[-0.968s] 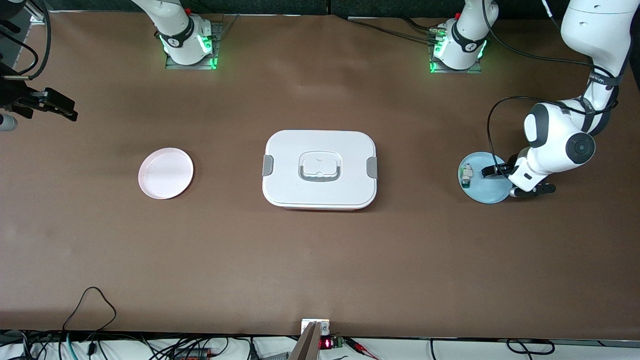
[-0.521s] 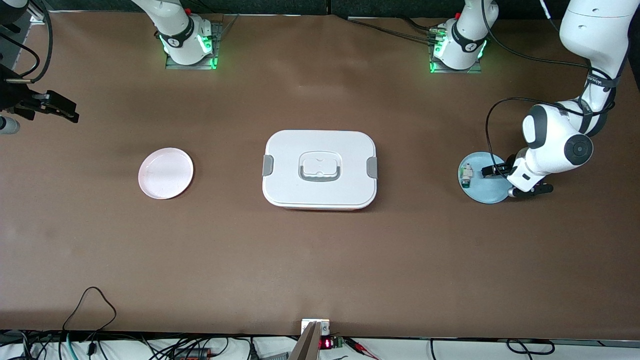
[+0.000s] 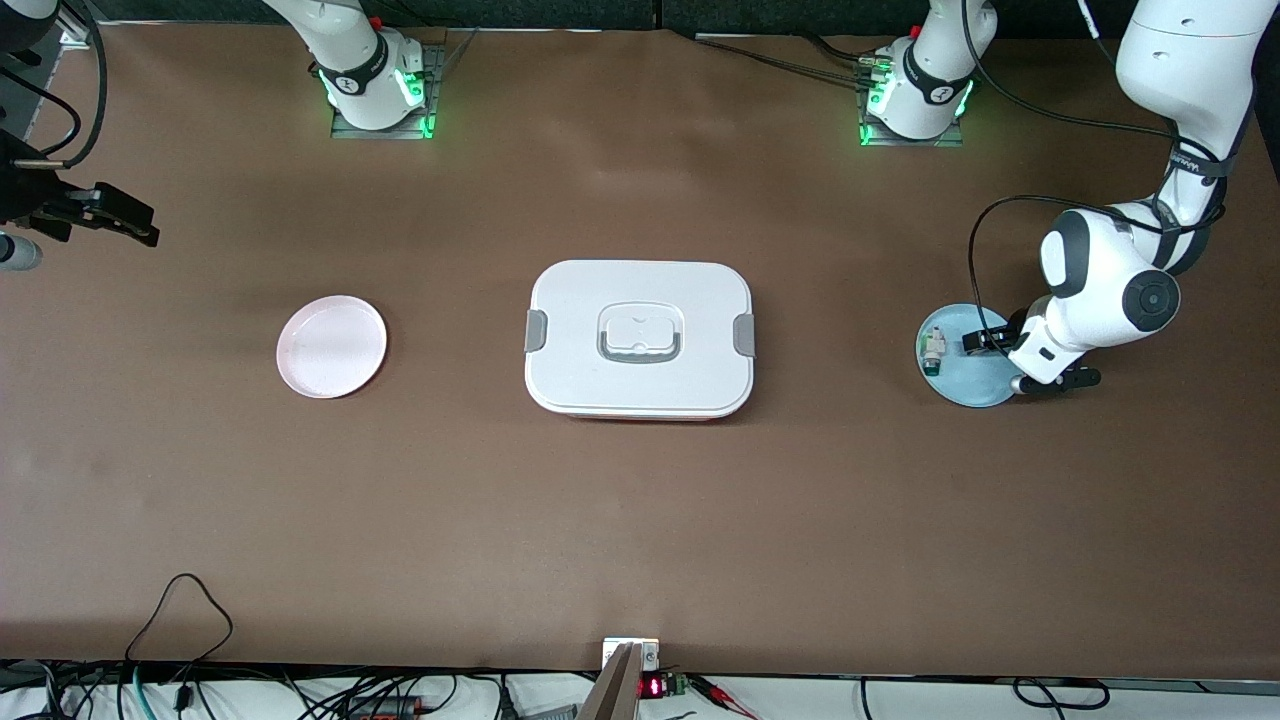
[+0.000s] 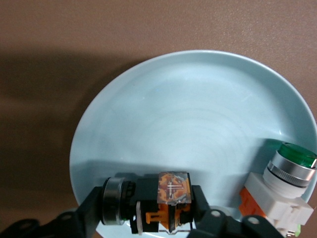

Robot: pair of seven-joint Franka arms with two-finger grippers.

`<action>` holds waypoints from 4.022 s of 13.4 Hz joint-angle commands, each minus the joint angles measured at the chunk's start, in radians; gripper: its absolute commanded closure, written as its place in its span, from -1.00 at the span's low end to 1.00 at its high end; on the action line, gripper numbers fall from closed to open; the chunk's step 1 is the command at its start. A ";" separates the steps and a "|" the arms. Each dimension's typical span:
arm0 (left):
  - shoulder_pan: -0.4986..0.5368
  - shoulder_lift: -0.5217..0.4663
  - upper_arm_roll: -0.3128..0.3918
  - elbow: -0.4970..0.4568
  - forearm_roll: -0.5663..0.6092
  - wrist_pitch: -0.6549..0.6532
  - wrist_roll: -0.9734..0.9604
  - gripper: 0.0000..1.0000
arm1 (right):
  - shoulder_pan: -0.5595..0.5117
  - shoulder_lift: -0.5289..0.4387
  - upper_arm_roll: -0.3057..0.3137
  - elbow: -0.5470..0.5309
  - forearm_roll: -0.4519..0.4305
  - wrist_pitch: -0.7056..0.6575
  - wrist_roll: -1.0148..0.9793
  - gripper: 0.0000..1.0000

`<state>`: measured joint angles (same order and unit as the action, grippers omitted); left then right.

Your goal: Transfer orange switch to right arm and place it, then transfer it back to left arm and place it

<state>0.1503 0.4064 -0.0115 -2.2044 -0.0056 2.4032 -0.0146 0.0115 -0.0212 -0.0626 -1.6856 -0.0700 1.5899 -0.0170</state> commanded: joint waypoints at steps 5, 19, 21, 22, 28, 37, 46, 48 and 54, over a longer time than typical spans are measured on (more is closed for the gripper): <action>0.006 -0.009 -0.013 -0.001 -0.019 -0.022 0.012 0.02 | 0.019 0.067 0.001 0.026 0.012 0.021 0.002 -1.00; -0.002 -0.277 -0.165 0.196 -0.019 -0.612 -0.060 0.66 | 0.030 0.067 -0.011 0.032 0.203 -0.001 -0.015 -1.00; 0.000 -0.302 -0.218 0.285 -0.091 -0.799 -0.131 0.71 | 0.042 0.076 0.001 0.032 0.269 0.001 -0.046 -1.00; -0.002 -0.308 -0.241 0.333 -0.134 -0.881 -0.172 0.72 | 0.057 0.084 0.004 0.030 0.324 0.010 -0.063 -1.00; 0.000 -0.311 -0.370 0.572 -0.481 -1.174 -0.580 0.87 | 0.120 0.107 0.007 0.000 0.695 0.156 -0.070 -1.00; -0.011 -0.226 -0.602 0.677 -0.942 -0.931 -1.104 1.00 | 0.163 0.139 0.007 -0.063 1.121 0.241 -0.034 -1.00; -0.121 -0.087 -0.611 0.681 -1.229 -0.620 -1.459 1.00 | 0.219 0.126 0.009 -0.138 1.387 0.236 -0.308 -1.00; -0.150 -0.052 -0.610 0.681 -1.281 -0.552 -1.492 1.00 | 0.216 0.122 0.009 -0.172 1.449 0.165 -0.378 -1.00; -0.164 -0.046 -0.607 0.681 -1.292 -0.536 -1.506 1.00 | 0.222 0.078 0.009 -0.255 1.552 0.154 -0.432 -1.00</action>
<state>-0.0097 0.3471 -0.6166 -1.5527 -1.2778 1.8616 -1.4952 0.2281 0.1100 -0.0521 -1.8804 1.4488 1.7470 -0.4279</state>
